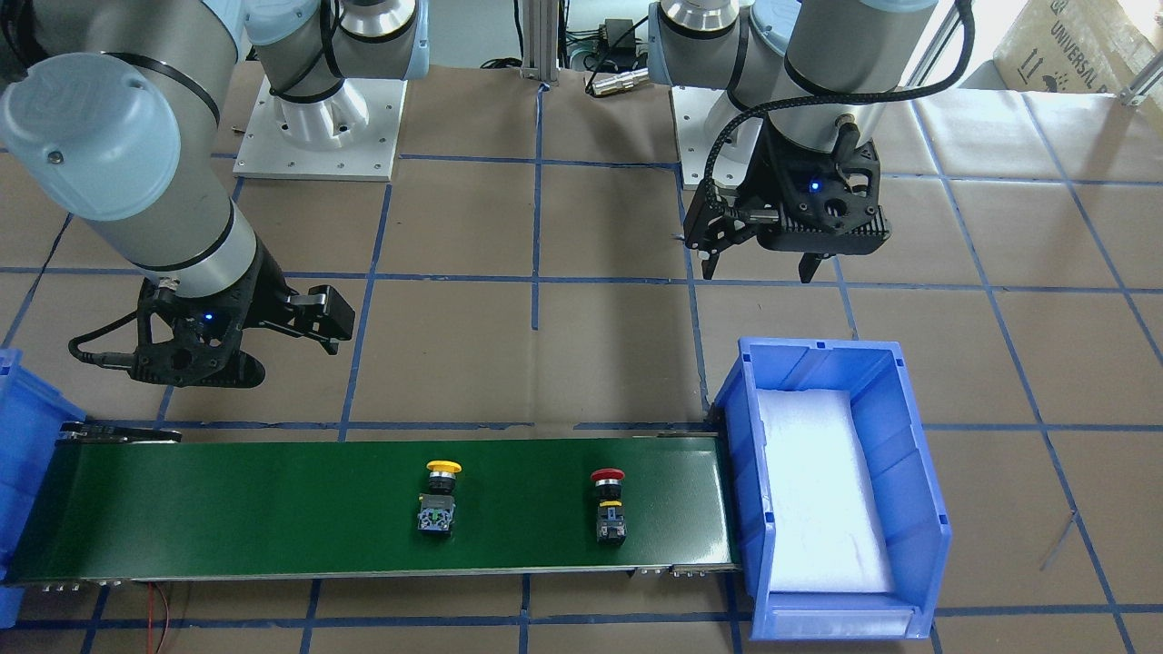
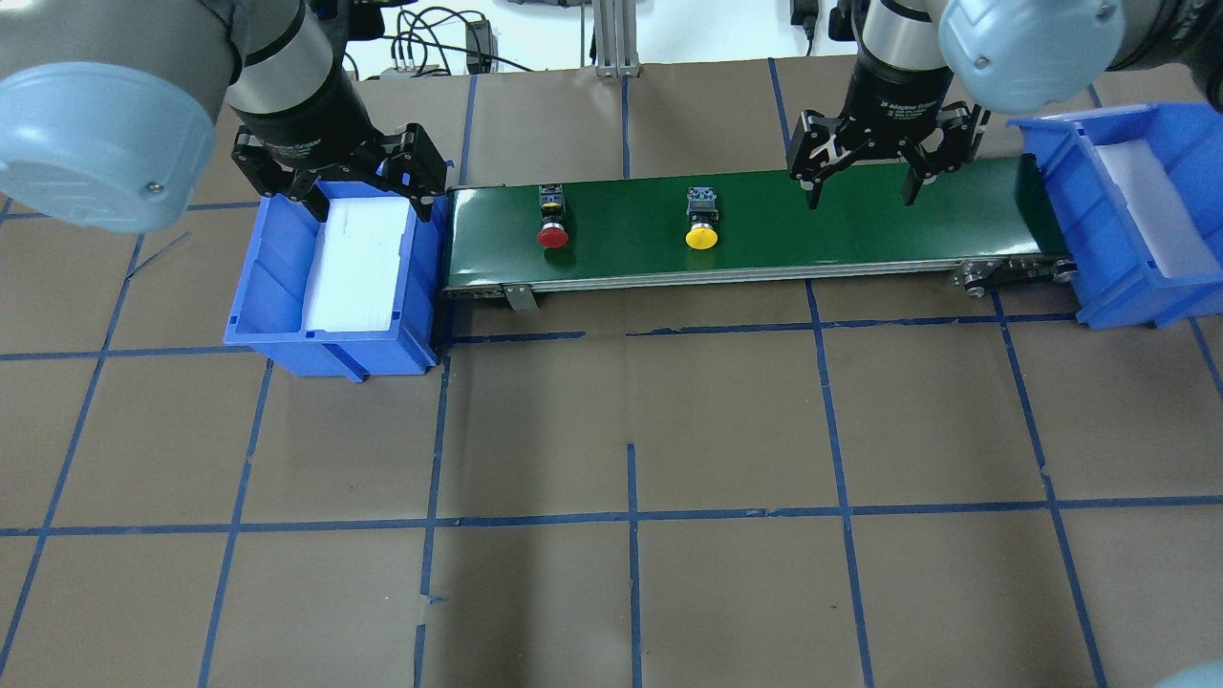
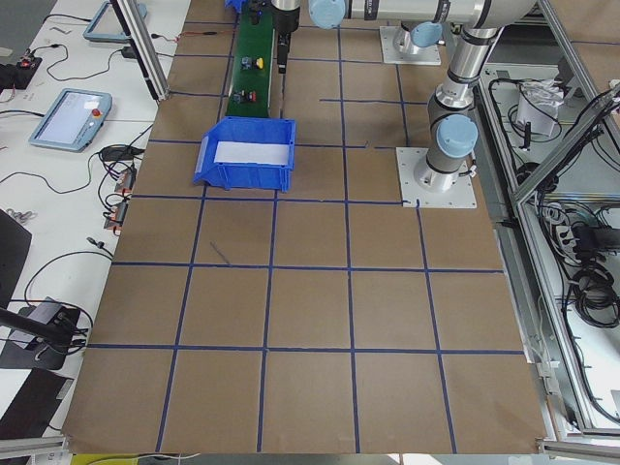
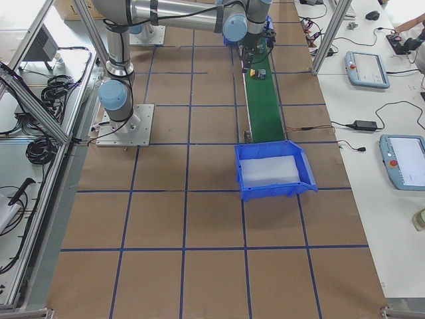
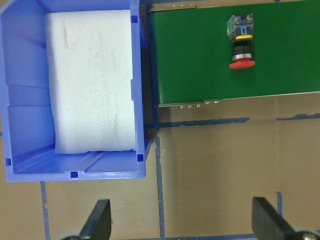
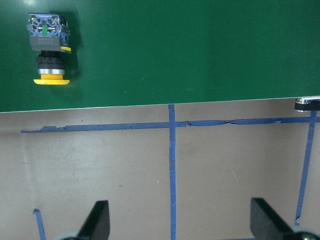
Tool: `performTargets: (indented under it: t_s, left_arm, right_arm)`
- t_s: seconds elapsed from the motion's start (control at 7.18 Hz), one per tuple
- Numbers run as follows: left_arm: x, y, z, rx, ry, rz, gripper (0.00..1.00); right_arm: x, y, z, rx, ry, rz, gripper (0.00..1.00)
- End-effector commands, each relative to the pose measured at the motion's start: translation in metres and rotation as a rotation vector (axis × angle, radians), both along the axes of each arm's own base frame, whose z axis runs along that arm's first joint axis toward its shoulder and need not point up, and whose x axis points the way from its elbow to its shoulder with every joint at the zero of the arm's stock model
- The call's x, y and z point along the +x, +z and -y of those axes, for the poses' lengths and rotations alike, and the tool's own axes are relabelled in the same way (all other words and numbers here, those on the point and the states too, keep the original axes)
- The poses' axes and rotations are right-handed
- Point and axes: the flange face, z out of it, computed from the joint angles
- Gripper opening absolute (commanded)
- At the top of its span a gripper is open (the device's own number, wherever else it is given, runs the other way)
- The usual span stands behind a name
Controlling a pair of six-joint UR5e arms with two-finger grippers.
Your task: Transport two buttons from left to right
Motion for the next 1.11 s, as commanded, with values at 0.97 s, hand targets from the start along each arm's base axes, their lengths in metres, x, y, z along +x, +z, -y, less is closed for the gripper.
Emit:
performTargets:
  t_s: [0.97]
  left_arm:
    - [0.001, 0.000, 0.001, 0.000, 0.001, 0.001, 1.00]
  right_arm:
    - [0.038, -0.119, 0.105, 0.006, 0.039, 0.002, 1.00]
